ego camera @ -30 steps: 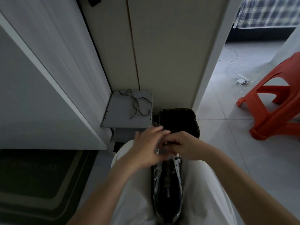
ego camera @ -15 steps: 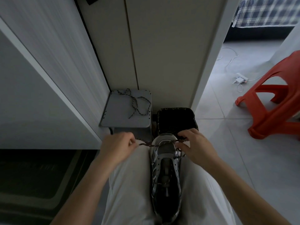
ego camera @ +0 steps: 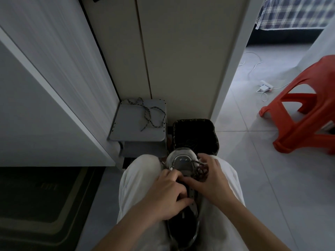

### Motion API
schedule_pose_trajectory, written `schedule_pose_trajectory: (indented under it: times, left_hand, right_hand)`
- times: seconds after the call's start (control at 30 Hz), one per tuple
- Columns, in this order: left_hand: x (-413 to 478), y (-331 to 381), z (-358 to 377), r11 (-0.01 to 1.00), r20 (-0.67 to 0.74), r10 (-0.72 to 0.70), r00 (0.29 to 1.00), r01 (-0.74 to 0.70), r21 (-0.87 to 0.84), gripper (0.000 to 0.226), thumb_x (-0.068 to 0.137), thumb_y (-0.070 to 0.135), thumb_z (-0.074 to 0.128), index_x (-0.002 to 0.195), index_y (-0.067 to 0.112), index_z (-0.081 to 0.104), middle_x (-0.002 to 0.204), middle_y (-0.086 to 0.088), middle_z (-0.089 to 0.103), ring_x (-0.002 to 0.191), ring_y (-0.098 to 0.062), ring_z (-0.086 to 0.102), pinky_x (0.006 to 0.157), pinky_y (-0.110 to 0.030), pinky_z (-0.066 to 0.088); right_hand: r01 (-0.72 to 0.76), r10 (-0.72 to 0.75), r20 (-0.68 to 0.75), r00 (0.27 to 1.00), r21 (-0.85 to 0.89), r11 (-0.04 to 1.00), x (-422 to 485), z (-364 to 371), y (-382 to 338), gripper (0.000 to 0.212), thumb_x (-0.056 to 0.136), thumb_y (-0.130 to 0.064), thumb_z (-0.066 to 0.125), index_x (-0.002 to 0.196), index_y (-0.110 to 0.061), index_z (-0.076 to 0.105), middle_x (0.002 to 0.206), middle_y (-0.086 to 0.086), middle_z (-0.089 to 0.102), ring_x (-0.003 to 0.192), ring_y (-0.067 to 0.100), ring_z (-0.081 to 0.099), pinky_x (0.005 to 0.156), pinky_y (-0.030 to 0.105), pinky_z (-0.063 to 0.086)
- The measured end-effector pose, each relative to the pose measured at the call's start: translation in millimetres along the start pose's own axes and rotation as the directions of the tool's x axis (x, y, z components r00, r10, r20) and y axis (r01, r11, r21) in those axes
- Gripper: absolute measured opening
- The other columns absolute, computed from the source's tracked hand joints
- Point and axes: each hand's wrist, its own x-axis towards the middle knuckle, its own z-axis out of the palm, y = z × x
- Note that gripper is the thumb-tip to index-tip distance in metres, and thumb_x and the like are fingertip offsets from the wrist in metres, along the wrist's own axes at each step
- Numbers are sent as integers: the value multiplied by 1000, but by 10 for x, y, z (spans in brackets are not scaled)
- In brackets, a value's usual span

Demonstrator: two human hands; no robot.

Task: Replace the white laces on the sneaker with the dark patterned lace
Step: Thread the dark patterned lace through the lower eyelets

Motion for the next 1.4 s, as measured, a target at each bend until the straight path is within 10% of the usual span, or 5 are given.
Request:
schedule_pose_trajectory:
  times: [0.17, 0.37, 0.8, 1.13, 1.4]
  left_hand:
    - [-136, -118, 40, 994, -23, -44, 999, 42, -96, 37, 73, 63, 61, 83, 28, 65, 135, 17, 31, 130, -7, 17, 108, -28, 16]
    - [-41, 99, 158, 986, -62, -49, 997, 58, 157, 76, 55, 75, 64, 106, 18, 58, 138, 9, 20, 136, -16, 5, 116, -44, 12]
    - [64, 327, 394, 939, -312, -256, 915, 312, 143, 19, 83, 33, 54, 89, 21, 66, 128, 4, 44, 127, -24, 36, 111, -56, 12]
    - [-217, 269, -1, 976, -125, -125, 984, 144, 165, 28, 90, 39, 42, 90, 19, 63, 106, 4, 45, 107, -16, 34, 87, -28, 26]
    - [-540, 376, -392, 925, 193, 116, 974, -36, -378, 29, 84, 45, 49, 74, 20, 58, 76, 10, 50, 66, -3, 50, 59, -12, 36]
  right_hand:
    - [-20, 30, 44, 999, -216, 976, -95, 61, 19, 118, 57, -61, 74, 147, -28, 5, 134, 0, 32, 124, 16, 35, 99, 27, 35]
    - [-89, 80, -52, 995, -196, 977, -258, -80, 74, 49, 60, -64, 70, 89, -33, 47, 77, -13, 54, 67, -1, 51, 53, 14, 37]
    - [12, 32, 220, 975, -195, 981, -270, -107, 78, 21, 70, -41, 62, 88, -40, 51, 69, -12, 61, 64, 0, 56, 56, 15, 42]
    - [11, -5, 88, 996, -73, 997, -253, 57, -13, 32, 73, -23, 66, 93, -33, 43, 61, -5, 54, 58, 6, 52, 55, 27, 43]
    - [422, -431, 51, 901, -332, 844, -293, 40, -28, 15, 76, -17, 72, 90, -23, 75, 81, -3, 62, 63, 19, 61, 56, 28, 51]
